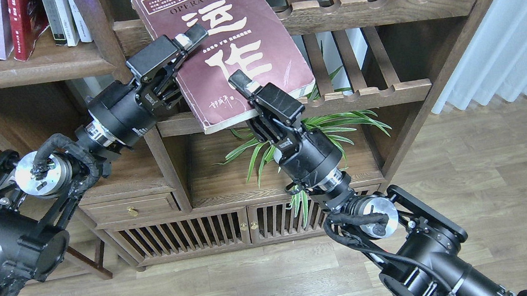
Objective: Organize books on shelf
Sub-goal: 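Hold the maroon book upright between both grippers and lower it slightly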
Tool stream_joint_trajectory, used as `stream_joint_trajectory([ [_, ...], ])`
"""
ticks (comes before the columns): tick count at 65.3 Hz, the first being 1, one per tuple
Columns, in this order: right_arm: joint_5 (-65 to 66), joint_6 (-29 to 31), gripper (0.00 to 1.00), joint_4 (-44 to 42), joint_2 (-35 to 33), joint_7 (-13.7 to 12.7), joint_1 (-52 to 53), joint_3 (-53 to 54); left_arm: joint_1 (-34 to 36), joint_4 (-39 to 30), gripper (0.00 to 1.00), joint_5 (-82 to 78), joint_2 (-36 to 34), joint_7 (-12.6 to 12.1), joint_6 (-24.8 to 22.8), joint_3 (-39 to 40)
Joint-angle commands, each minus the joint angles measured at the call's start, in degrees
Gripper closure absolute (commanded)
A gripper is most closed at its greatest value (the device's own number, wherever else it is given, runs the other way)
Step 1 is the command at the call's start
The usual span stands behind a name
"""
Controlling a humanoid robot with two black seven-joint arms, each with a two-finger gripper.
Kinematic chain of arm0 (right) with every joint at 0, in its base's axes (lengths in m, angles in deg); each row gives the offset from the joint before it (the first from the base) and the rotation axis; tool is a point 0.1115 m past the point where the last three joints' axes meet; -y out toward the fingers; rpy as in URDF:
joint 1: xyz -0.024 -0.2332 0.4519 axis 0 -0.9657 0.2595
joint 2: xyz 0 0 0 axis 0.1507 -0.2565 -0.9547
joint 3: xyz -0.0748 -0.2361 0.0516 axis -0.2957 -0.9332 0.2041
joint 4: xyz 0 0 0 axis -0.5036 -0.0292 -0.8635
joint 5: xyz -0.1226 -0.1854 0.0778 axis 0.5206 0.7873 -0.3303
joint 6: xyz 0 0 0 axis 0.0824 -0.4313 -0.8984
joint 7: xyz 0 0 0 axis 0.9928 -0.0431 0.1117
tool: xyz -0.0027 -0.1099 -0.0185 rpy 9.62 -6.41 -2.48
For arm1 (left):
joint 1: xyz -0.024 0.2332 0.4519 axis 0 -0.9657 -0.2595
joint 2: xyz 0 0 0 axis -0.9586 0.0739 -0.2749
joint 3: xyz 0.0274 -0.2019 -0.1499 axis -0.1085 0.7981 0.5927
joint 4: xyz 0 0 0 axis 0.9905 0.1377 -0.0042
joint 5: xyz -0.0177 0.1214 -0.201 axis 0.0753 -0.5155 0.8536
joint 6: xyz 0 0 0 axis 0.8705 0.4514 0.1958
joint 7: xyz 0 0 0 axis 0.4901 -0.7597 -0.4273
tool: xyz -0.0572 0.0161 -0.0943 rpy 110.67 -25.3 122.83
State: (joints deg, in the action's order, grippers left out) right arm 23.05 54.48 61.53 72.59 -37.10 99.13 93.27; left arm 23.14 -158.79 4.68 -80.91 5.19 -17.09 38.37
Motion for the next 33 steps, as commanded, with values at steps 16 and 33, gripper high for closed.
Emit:
stream_joint_trajectory([
  [16,0.0,0.0,0.97,-0.1,0.0,0.0,0.1,-0.7,0.3,0.1,0.82,-0.2,0.4,0.0,-2.9,0.0],
  [33,0.0,0.0,0.97,-0.3,0.0,0.0,0.2,-0.7,0.3,0.4,0.96,-0.2,0.3,0.0,-7.0,-0.4],
])
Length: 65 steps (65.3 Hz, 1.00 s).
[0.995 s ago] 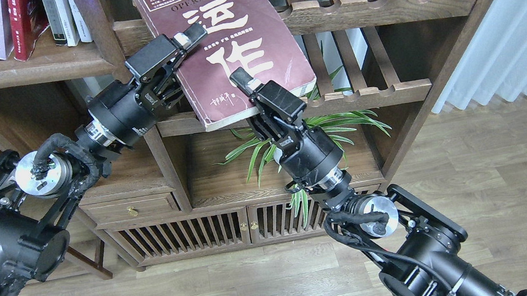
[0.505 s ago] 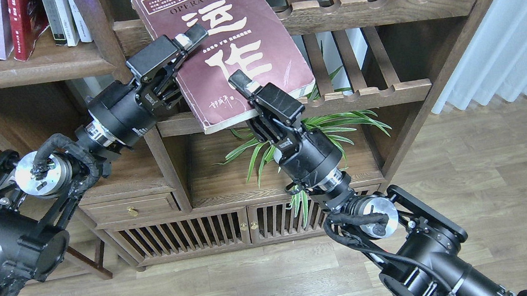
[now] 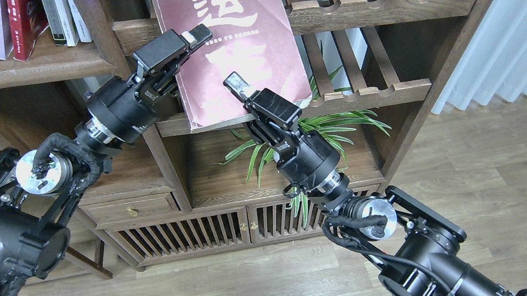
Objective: Organize books on shelf
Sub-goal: 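Hold the maroon book upright between both grippers and lower it slightly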
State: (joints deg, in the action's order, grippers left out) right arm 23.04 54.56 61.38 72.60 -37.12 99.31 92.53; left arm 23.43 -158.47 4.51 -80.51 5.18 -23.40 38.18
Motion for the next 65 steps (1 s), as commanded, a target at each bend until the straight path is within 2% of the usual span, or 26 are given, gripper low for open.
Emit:
stream_joint_trajectory([
  [1,0.0,-0.1,0.97,-0.2,0.0,0.1,0.0,0.0,0.0,0.0,0.96,0.0,-0.1,0.0,-0.7,-0.3],
  [22,-0.3,-0.1,0.94,-1.0,0.0,0.4,-0.2,0.8,0.0,0.1,0.96,-0.1,-0.7,0.0,-0.8,0.0],
  [33,-0.4,-0.1,0.69,-1.0,0.0,0.9,-0.3,0.8,0.0,0.1,0.96,-0.2,-0.8,0.0,-0.8,-0.1],
  [43,-0.4,-0.1,0.55,-1.0,0.0,1.0,-0.3,1.2,0.0,0.1,0.96,-0.3,-0.8,0.0,-0.9,-0.1],
  [51,-0.4,-0.1,0.49,-1.0,0.0,1.0,-0.3,1.3,0.0,0.1,0.96,-0.4,-0.9,0.0,-0.9,0.2],
  [65,-0.6,-0.1,0.28,-1.0,0.0,1.1,-0.6,5.9,-0.1,0.1,0.96,-0.6,-2.1,0.0,-0.9,0.5],
])
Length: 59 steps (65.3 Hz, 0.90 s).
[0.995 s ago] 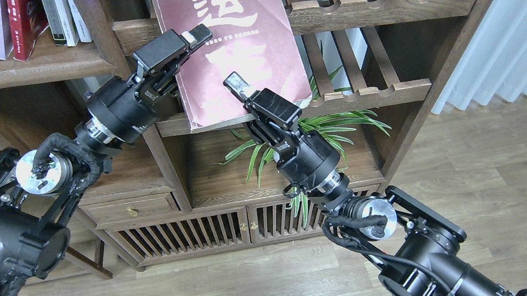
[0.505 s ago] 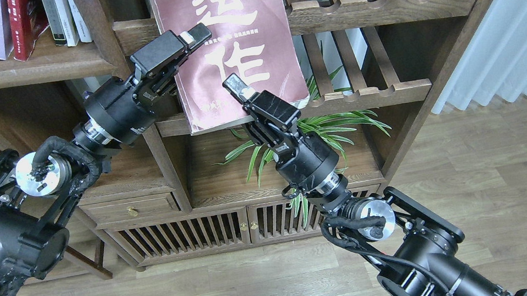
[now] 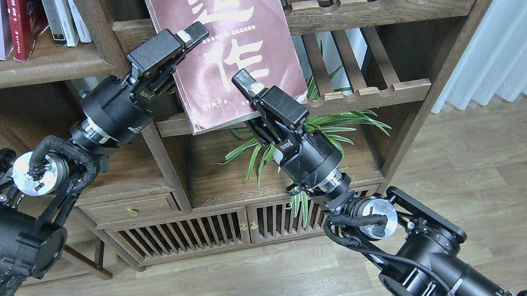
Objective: Organize books on shelf
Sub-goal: 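Hold the maroon book upright between both grippers and lower it slightly, then lift the maroon book with the left gripper up toward the top shelf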
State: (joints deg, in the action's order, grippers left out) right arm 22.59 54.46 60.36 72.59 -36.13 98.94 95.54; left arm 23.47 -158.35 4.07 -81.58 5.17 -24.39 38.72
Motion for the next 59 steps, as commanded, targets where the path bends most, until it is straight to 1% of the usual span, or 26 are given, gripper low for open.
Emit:
stream_joint_trajectory([
  [1,-0.2,0.0,0.27,0.0,0.0,0.1,-0.2,3.3,0.0,0.0,0.96,-0.2,-1.2,0.0,0.0,-0.2],
  [12,-1.0,0.0,0.25,0.0,0.0,0.2,-1.0,9.9,0.0,-0.4,0.96,-0.5,-3.0,0.0,0.0,-0.5],
  [22,-1.8,0.0,0.22,-0.2,0.0,0.2,-2.1,13.5,0.1,-0.5,0.97,-1.1,-5.9,0.0,0.0,-0.8],
  [33,-1.8,0.0,0.21,-0.5,0.0,0.2,-4.2,15.0,0.3,-1.3,0.97,-3.5,-7.8,0.0,0.0,-0.6],
  [47,-1.7,0.0,0.21,-1.0,0.0,0.2,-5.6,14.9,3.5,-4.7,0.98,-7.4,-9.4,0.0,0.0,0.0],
  [59,-1.7,0.0,0.21,-1.2,0.0,0.2,-6.1,14.6,8.2,-5.1,0.98,-8.5,-10.7,0.0,0.0,0.5],
])
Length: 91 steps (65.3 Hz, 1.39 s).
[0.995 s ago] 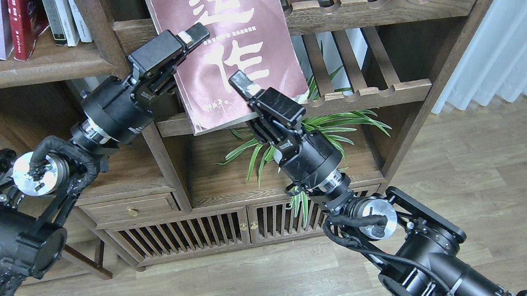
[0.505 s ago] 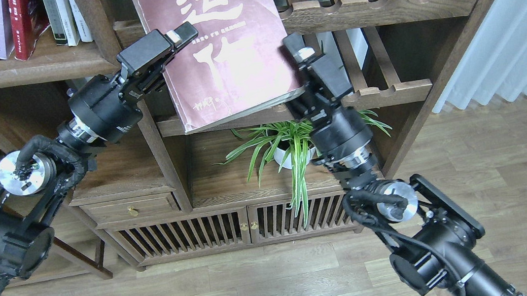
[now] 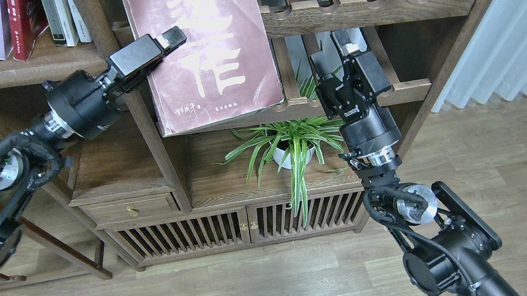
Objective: Organize books on shelf
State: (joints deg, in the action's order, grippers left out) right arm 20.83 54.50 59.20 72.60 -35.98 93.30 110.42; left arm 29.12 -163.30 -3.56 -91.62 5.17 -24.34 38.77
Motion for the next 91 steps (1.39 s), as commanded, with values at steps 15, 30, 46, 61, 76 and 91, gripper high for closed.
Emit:
stream_joint_trajectory([
  [15,0.5,0.0,0.21,0.0,0.0,-0.1,-0.5,-0.8,4.2,-0.7,0.98,-2.5,-6.4,0.0,0.0,2.7],
  [30,0.7,0.0,0.21,-0.1,0.0,-0.1,-0.1,-2.5,4.2,-0.6,0.98,-2.5,-16.0,0.0,0.0,7.2],
  [46,1.3,0.0,0.21,-0.1,0.0,-0.1,0.2,-3.5,4.0,0.8,0.98,-2.6,-26.3,0.0,0.0,10.4],
  [61,1.5,0.0,0.21,-0.3,0.0,-0.1,0.2,-3.7,4.0,2.8,0.98,-2.8,-32.3,0.0,0.0,12.4],
  [76,1.6,0.0,0.21,-0.3,0.0,-0.2,0.4,-4.6,4.0,6.4,0.98,-3.4,-35.1,0.0,0.0,17.0],
  [91,1.6,0.0,0.21,-0.3,0.0,-0.2,0.9,-5.0,4.0,9.0,0.98,-5.9,-36.0,0.0,0.0,20.2],
])
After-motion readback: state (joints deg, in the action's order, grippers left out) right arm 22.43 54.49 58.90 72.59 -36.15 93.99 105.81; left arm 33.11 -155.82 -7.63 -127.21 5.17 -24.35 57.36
